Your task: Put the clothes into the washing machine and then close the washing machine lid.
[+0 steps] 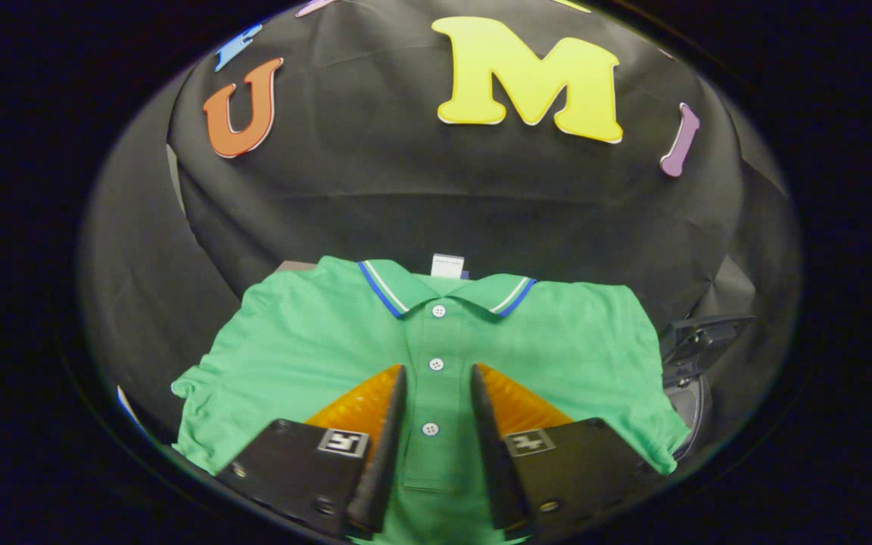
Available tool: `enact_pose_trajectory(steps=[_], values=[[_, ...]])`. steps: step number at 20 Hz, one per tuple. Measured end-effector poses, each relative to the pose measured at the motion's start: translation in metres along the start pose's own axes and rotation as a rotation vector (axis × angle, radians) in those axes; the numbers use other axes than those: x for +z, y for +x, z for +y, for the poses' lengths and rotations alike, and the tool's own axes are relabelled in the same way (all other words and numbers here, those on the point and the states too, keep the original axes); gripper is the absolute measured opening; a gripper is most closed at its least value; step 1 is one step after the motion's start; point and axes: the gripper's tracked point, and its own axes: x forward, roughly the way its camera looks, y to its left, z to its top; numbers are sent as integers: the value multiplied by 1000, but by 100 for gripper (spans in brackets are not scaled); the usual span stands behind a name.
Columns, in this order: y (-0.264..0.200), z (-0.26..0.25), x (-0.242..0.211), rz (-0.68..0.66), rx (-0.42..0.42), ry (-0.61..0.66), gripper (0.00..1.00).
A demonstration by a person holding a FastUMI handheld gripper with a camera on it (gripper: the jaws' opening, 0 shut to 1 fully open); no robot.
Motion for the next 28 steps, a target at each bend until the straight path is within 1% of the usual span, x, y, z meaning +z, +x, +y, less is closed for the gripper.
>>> enact_pose_trajectory(steps=[2,4,5,6,8,13,16,18,23,26,28], values=[[1,-1,2,-8,40,-20,27],[1,-1,3,-15,97,-43,19],[-1,-2,4,-19,121,-42,17],[-1,-3,2,-25,138,-38,11],[-4,-4,2,-33,159,-38,8],[-36,-5,10,-125,190,-61,6],[-73,-9,20,-187,228,-49,6],[-100,-15,29,-239,239,-57,6],[-177,-47,57,-384,233,-29,5],[-224,-77,70,-464,209,0,5],[-252,-103,79,-515,169,6,6]])
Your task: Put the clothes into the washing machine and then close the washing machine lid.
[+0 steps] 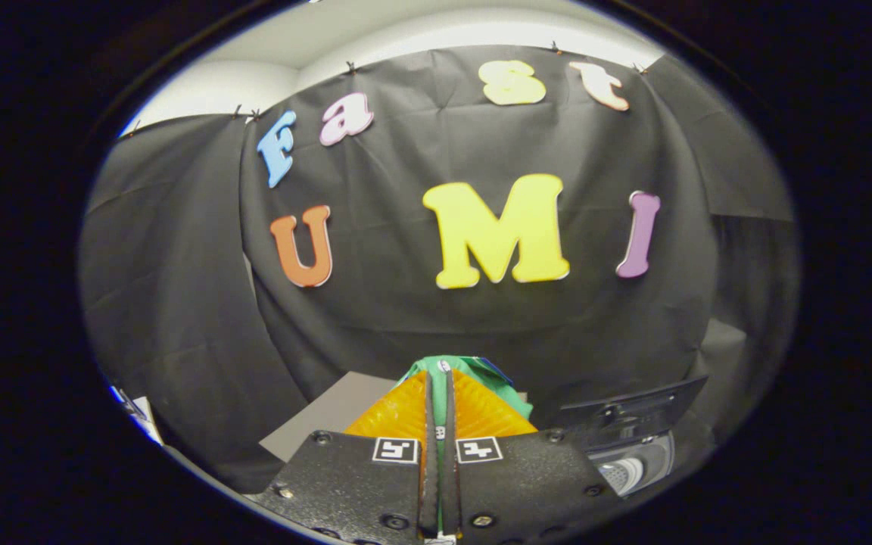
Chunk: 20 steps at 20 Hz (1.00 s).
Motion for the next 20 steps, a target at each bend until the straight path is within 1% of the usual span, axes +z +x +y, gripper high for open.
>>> enact_pose_trajectory(steps=[6,10,12,15,20], values=[[-60,-80,34,-84,-137,-1,6],[-87,-137,38,-92,-213,-23,5],[-95,-163,34,-94,-234,-26,5],[-92,-202,22,-75,-249,-22,5],[-69,-256,-20,-10,-233,-11,5]])
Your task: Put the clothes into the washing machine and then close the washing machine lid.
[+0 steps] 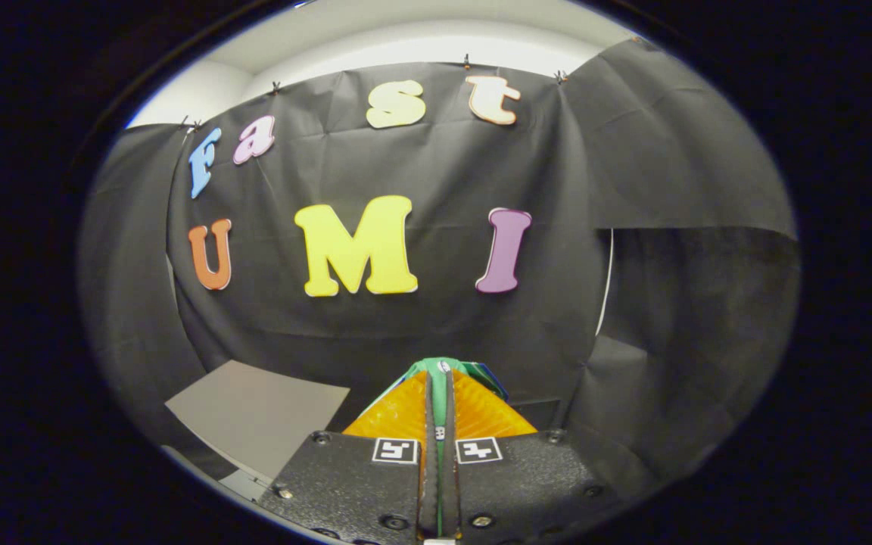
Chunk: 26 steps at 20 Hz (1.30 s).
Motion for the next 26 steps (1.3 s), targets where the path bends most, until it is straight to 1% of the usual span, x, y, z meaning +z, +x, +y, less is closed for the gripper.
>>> enact_pose_trajectory(steps=[6,9,15,17,19,22,26], values=[[51,-24,-73,114,48,-4,5],[77,-28,-117,174,71,-39,5],[114,-30,-209,342,103,-73,5],[126,-31,-234,409,96,-76,5],[135,-30,-263,475,89,-52,5],[152,-35,-304,561,48,-39,6],[163,-46,-367,713,-52,52,5]])
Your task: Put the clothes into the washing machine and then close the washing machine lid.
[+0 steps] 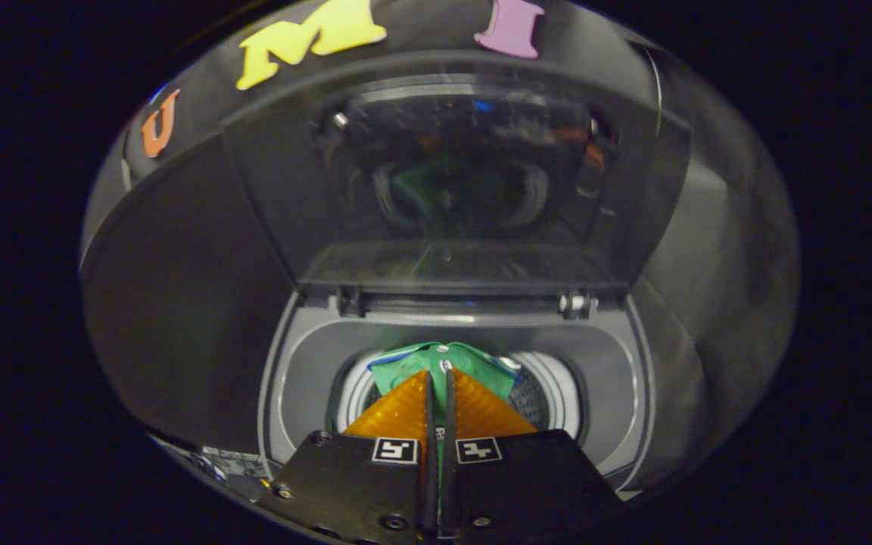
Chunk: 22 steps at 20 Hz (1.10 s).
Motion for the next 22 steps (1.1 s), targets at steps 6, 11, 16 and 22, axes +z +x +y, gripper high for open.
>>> enact_pose_trajectory(steps=[6,11,16,22], values=[[27,-15,-42,130,-71,150,7],[23,-17,-28,85,-102,67,7],[8,-27,-34,39,-116,127,54],[-15,-38,-22,-27,-127,83,54]])
